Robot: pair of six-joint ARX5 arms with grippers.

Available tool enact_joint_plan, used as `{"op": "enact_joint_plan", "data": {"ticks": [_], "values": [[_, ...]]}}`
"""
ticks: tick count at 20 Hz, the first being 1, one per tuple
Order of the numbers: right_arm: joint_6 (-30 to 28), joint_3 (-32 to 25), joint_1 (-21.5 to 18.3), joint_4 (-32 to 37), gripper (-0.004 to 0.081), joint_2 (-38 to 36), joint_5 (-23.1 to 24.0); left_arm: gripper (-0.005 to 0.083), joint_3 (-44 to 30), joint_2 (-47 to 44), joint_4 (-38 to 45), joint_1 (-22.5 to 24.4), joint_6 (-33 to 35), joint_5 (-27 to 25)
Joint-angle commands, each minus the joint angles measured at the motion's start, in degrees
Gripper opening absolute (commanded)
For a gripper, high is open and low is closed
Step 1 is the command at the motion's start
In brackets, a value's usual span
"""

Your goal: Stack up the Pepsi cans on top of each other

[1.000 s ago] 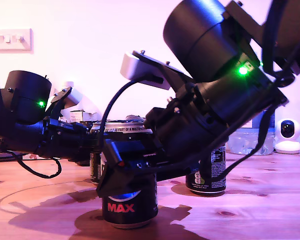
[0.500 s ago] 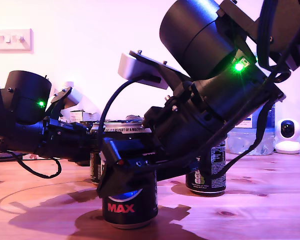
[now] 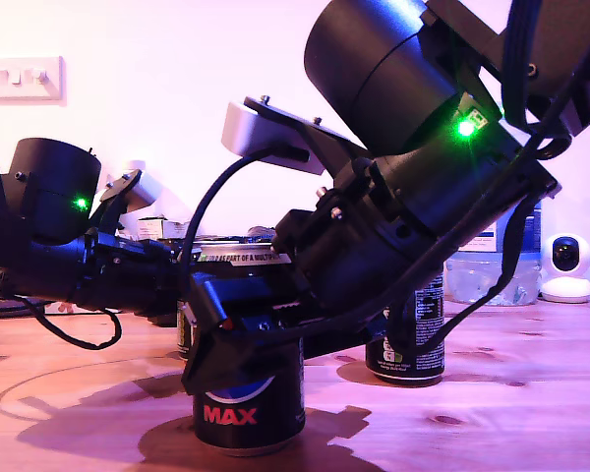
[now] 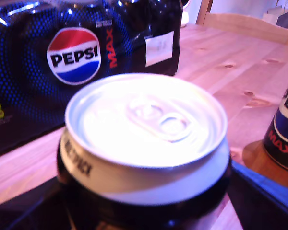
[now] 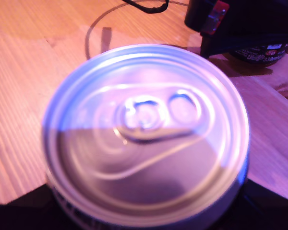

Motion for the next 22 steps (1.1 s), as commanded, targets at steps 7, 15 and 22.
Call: {"op": "enact_joint_plan", "data": {"ticks": [7, 15, 22], "values": [[3.5, -0.5, 0.3, -4.0, 0.0565, 0.3, 0.2, 0.0784, -0.3, 0.4, 0.9, 0.0, 0.3, 0.1], [2.8, -0.5, 0.3, -2.1, 0.0605, 0.3, 0.6, 0.0784, -0.3, 0.4, 0.9, 0.0, 0.3, 0.1], [1.3, -0.5, 1.5, -2.5, 0.0598, -2.1, 0.2, 0.0784, -0.3, -0.3, 0.7, 0.0, 0.3, 0.1]]}}
